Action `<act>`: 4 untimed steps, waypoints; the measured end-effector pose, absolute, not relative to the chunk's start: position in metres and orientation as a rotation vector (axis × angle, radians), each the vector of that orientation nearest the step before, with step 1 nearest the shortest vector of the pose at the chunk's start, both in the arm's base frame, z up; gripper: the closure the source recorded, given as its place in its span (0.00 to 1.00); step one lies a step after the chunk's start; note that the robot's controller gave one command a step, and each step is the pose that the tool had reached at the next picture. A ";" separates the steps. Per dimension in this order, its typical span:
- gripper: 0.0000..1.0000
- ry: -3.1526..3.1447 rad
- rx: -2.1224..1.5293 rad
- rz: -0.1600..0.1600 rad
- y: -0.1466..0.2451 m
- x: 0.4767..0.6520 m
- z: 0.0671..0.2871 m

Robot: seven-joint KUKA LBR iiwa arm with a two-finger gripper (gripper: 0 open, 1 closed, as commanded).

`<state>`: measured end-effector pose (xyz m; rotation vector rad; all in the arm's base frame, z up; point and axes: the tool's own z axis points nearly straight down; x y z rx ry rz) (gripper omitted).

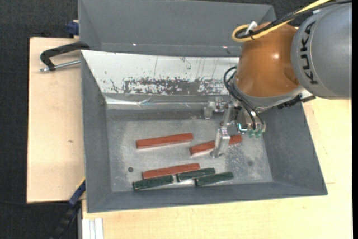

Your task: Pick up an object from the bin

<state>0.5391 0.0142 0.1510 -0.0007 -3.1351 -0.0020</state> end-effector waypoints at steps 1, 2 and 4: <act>0.00 -3.142 -0.001 -0.002 0.014 0.540 0.155; 0.00 -3.141 0.169 -0.001 0.037 0.515 0.100; 0.00 -3.137 0.252 -0.003 0.081 0.545 0.100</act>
Offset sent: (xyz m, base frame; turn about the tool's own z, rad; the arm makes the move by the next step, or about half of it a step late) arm -0.0395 0.0346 -0.0810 -0.1639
